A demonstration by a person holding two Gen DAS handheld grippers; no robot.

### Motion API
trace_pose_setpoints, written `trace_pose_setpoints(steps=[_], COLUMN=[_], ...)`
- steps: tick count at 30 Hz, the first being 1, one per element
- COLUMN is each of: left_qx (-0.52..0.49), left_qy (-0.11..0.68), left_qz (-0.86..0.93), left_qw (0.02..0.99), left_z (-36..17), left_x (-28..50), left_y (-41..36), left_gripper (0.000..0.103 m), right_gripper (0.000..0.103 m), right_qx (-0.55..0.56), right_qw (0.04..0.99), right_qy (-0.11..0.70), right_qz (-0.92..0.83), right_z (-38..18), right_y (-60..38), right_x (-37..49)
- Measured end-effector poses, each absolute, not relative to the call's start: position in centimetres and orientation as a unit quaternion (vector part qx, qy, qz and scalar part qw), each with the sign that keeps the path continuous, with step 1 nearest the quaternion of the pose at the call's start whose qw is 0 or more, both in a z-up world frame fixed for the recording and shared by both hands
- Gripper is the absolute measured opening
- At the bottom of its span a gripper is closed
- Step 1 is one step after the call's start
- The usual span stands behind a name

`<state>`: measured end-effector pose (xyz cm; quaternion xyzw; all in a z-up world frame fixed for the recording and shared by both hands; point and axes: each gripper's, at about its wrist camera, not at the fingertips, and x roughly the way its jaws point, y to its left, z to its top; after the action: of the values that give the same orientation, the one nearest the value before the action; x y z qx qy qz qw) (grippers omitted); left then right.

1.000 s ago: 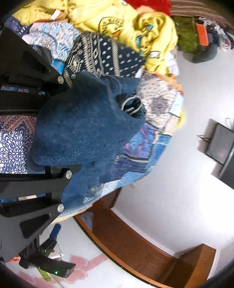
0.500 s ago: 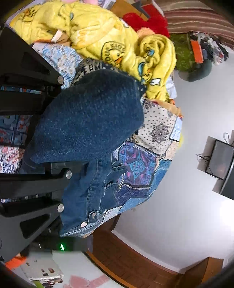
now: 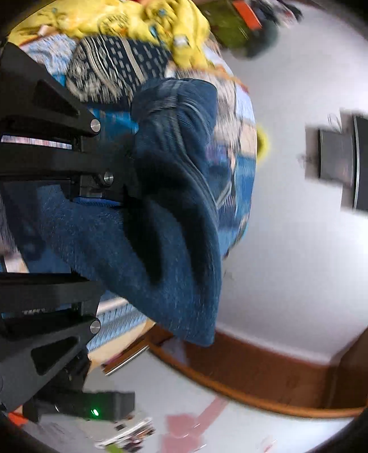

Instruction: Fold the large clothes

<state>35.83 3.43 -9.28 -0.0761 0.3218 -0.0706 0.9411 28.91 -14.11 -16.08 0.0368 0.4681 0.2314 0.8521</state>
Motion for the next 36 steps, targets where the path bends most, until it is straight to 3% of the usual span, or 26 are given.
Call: trace_pose_setpoints(steps=[5, 11, 18, 21, 22, 26, 33, 36], left_qx=[-0.042, -0.017, 0.041, 0.054, 0.056, 0.04, 0.001, -0.013], left_qy=[0.361, 0.497, 0.499, 0.502, 0.505, 0.507, 0.468, 0.431], left_qz=[-0.151, -0.208, -0.216, -0.214, -0.211, -0.197, -0.174, -0.136], left_qw=[0.919, 0.842, 0.838, 0.836, 0.835, 0.838, 0.866, 0.892], left_z=[-11.8, -18.4, -19.6, -19.1, -19.1, -17.6, -14.4, -12.7], left_x=[37.4, 39.2, 37.1, 36.5, 36.2, 35.0, 34.4, 34.5], left_y=[-3.8, -7.6, -8.1, -7.7, -8.0, -7.2, -3.1, -0.1], left_gripper=[0.022, 0.022, 0.024, 0.033, 0.044, 0.066, 0.086, 0.098], right_gripper=[0.089, 0.089, 0.089, 0.089, 0.089, 0.089, 0.09, 0.091], right_qx=[0.055, 0.09, 0.095, 0.089, 0.085, 0.06, 0.032, 0.005], right_qw=[0.872, 0.874, 0.878, 0.882, 0.884, 0.898, 0.907, 0.906], right_qy=[0.465, 0.466, 0.457, 0.449, 0.445, 0.415, 0.394, 0.393], right_qz=[0.143, 0.104, 0.103, 0.114, 0.118, 0.129, 0.144, 0.158], right_z=[-15.6, -15.6, -14.4, -13.9, -13.6, -12.2, -10.8, -10.7], right_y=[-21.9, -26.8, -27.9, -26.8, -26.5, -25.0, -22.5, -20.9], right_x=[26.4, 25.5, 24.7, 25.1, 25.0, 25.2, 27.1, 28.5])
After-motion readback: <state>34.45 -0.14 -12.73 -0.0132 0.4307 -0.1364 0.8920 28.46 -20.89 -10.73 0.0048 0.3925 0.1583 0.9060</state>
